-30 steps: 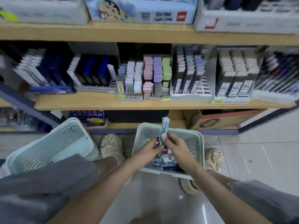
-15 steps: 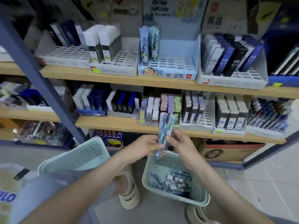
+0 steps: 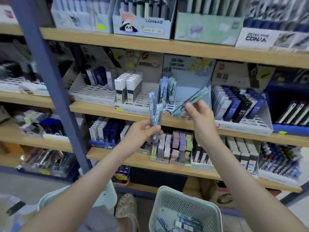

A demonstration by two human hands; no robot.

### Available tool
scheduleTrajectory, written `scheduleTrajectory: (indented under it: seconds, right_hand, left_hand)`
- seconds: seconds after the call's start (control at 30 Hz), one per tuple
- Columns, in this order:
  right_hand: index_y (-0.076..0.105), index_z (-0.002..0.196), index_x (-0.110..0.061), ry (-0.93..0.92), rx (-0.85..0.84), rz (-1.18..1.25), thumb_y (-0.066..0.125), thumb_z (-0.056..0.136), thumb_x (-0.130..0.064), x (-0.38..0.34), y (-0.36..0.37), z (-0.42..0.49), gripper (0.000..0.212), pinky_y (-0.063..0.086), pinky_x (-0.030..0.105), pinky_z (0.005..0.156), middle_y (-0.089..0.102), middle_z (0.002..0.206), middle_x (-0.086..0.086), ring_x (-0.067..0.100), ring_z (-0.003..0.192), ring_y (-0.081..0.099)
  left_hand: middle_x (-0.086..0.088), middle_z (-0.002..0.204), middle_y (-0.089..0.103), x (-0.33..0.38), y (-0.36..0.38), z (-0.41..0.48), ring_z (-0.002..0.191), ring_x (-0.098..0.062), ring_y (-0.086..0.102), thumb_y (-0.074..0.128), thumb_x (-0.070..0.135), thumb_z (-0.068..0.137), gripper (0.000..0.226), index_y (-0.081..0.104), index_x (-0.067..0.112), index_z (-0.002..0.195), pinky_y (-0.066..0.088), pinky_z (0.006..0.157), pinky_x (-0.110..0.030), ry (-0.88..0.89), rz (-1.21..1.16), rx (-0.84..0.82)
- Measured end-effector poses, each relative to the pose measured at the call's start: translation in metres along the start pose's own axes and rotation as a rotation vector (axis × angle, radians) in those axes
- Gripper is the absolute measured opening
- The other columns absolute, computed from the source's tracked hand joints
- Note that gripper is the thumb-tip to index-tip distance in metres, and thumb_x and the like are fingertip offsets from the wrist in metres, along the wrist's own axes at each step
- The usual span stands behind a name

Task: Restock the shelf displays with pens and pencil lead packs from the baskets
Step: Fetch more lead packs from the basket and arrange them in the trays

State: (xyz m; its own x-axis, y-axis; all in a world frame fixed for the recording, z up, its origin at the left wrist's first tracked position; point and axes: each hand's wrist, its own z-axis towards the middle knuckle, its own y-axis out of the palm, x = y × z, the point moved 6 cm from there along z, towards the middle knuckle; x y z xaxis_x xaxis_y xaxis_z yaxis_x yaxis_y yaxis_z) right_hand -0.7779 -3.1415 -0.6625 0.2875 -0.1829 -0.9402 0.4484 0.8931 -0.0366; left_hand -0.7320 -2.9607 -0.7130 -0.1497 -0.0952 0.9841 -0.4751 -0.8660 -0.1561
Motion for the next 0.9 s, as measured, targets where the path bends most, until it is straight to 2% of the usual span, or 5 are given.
scheduleTrajectory:
  seconds: [0.3, 0.5, 0.7, 0.8, 0.9]
  right_hand:
    - [0.061, 0.094, -0.004, -0.028, 0.029, -0.396, 0.060, 0.091, -0.020, -0.007, 0.014, 0.059, 0.017, 0.049, 0.041, 0.080, 0.067, 0.091, 0.007, 0.024, 0.087, 0.062]
    - [0.058, 0.091, -0.001, -0.042, -0.052, -0.519, 0.059, 0.092, -0.020, -0.003, 0.024, 0.067, 0.020, 0.045, 0.027, 0.066, 0.064, 0.086, 0.002, 0.020, 0.083, 0.061]
    - [0.053, 0.086, -0.002, -0.095, -0.125, -0.674, 0.057, 0.094, -0.022, -0.006, 0.031, 0.077, 0.022, 0.038, 0.023, 0.057, 0.062, 0.085, 0.007, 0.023, 0.080, 0.057]
    - [0.045, 0.083, -0.009, -0.105, -0.153, -0.723, 0.055, 0.095, -0.021, -0.005, 0.033, 0.079, 0.020, 0.030, 0.014, 0.050, 0.055, 0.077, 0.000, 0.020, 0.074, 0.050]
    - [0.037, 0.126, -0.008, -0.135, -0.169, -0.702, 0.054, 0.095, -0.017, -0.008, 0.034, 0.076, 0.036, 0.034, 0.017, 0.052, 0.059, 0.084, 0.007, 0.018, 0.071, 0.052]
  left_hand:
    - [-0.002, 0.089, 0.075, 0.024, -0.015, 0.026, 0.078, 0.001, 0.067, 0.059, 0.021, 0.094, 0.019, 0.067, 0.005, 0.097, 0.049, 0.072, -0.010, 0.075, -0.021, 0.109]
    - [0.003, 0.088, 0.075, 0.023, -0.018, 0.040, 0.086, 0.003, 0.067, 0.059, 0.022, 0.093, 0.019, 0.068, 0.007, 0.101, 0.043, 0.068, -0.002, 0.095, -0.041, 0.132]
    - [0.002, 0.087, 0.075, 0.020, -0.017, 0.046, 0.089, -0.016, 0.070, 0.061, 0.022, 0.092, 0.011, 0.067, 0.015, 0.097, 0.048, 0.098, -0.045, 0.087, -0.097, 0.141]
    - [0.001, 0.087, 0.075, 0.019, -0.017, 0.048, 0.088, -0.016, 0.071, 0.060, 0.021, 0.092, 0.008, 0.067, 0.016, 0.095, 0.047, 0.098, -0.050, 0.087, -0.114, 0.148]
    - [0.001, 0.086, 0.075, 0.020, -0.015, 0.050, 0.089, -0.015, 0.070, 0.061, 0.021, 0.092, 0.008, 0.067, 0.018, 0.090, 0.048, 0.097, -0.050, 0.092, -0.103, 0.161]
